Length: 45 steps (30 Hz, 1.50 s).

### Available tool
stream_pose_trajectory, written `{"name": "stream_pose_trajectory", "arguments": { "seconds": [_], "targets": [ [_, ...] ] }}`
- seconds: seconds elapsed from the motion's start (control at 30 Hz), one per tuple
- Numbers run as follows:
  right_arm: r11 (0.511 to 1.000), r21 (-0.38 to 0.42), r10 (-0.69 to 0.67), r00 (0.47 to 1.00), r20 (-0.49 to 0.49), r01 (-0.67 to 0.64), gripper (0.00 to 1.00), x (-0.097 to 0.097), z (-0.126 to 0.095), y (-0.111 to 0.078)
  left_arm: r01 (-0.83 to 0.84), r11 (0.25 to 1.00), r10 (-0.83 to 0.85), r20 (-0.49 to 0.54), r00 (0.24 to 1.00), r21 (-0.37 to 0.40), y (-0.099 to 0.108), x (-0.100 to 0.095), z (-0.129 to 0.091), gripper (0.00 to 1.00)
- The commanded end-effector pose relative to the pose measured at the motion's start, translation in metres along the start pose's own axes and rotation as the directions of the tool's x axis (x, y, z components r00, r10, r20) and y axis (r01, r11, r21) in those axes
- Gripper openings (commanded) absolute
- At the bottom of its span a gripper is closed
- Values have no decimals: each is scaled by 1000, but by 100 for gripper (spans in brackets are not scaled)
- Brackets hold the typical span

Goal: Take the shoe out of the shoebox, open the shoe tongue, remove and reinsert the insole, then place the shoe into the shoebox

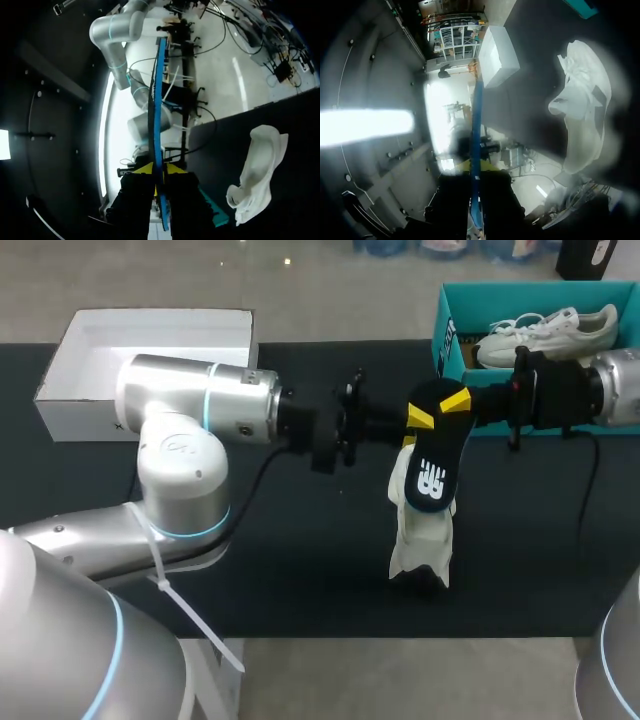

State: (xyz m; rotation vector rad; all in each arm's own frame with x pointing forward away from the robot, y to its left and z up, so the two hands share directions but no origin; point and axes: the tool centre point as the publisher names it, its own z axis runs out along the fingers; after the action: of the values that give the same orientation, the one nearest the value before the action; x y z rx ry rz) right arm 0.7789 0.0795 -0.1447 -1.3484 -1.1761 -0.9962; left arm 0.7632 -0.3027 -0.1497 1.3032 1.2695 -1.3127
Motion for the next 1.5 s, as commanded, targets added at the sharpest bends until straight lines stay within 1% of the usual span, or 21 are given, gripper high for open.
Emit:
{"name": "stream_pose_trajectory", "arguments": {
  "seconds": [0.03,0.07,0.17,0.2,0.23,0.37,0.4,0.5,0.53,0.57,0.63,0.67,0.7,0.73,0.93,1.27,1.33,1.37,1.4,1.47,1.5],
  "targets": [
    [1000,-1,2,1000,4,-2,20,0,1,-1,-3,1000,3,1,1000,-1,-1,0,3,0],
    [1000,-1,2,1000,4,-2,100,0,1,-1,-5,1000,5,-1,1000,-2,-1,-1,2,0],
    [1000,-1,2,1000,4,-2,100,0,1,-1,-4,1000,4,-7,1000,-8,-4,-2,-3,0],
    [1000,4,-1,1000,7,1,100,0,-4,-2,-3,1000,3,-9,1000,-9,-5,-2,-4,0],
    [1000,-7,-5,1000,31,5,100,-1,-9,-3,-3,1000,3,-10,1000,-11,-6,-3,-6,0],
    [999,-35,-37,997,65,40,100,-9,-36,-11,8,1000,-8,-12,1000,-18,-9,-4,-14,0],
    [998,-38,-51,996,69,54,100,-12,-44,-14,10,1000,-10,-11,1000,-19,-10,-5,-16,0],
    [994,-53,-88,989,122,95,100,-21,-68,-26,16,1000,-16,-6,1000,-22,-14,-6,-20,0],
    [993,-55,-99,985,143,108,100,-24,-74,-31,18,1000,-19,-2,1000,-24,-15,-6,-22,0],
    [991,-38,-122,977,172,131,100,-28,-81,-36,23,999,-23,8,1000,-26,-16,-7,-23,0],
    [986,-20,-154,950,273,166,100,-35,-92,-46,26,999,-25,13,1000,-27,-17,-7,-25,0],
    [987,-22,-146,934,325,162,100,-39,-98,-49,28,999,-28,19,999,-27,-18,-8,-26,0],
    [991,34,-134,932,338,130,100,-45,-103,-52,29,999,-29,20,999,-27,-19,-8,-27,0],
    [994,30,-109,924,366,105,100,-49,-108,-53,30,999,-29,20,999,-28,-20,-9,-28,0],
    [994,30,-109,924,366,105,100,-49,-108,-53,62,998,-61,28,998,-31,-30,-12,-30,0],
    [994,30,-109,924,366,105,100,-49,-108,-53,131,991,-130,16,991,-38,-47,-5,-27,0],
    [985,70,-171,820,545,159,100,-40,-102,-57,139,990,-139,13,990,-38,-50,-4,-27,0],
    [980,91,-196,769,609,177,100,-41,-101,-60,147,989,-146,16,989,-36,-51,-4,-28,0],
    [968,134,-246,719,650,210,100,-43,-100,-65,150,988,-150,16,989,-35,-52,-4,-28,0],
    [953,167,-292,620,728,253,100,-52,-104,-75,160,987,-159,19,987,-28,-55,-4,-28,0],
    [944,185,-315,581,750,274,100,-59,-106,-80,164,986,-163,20,986,-26,-55,-4,-28,0]
  ]
}}
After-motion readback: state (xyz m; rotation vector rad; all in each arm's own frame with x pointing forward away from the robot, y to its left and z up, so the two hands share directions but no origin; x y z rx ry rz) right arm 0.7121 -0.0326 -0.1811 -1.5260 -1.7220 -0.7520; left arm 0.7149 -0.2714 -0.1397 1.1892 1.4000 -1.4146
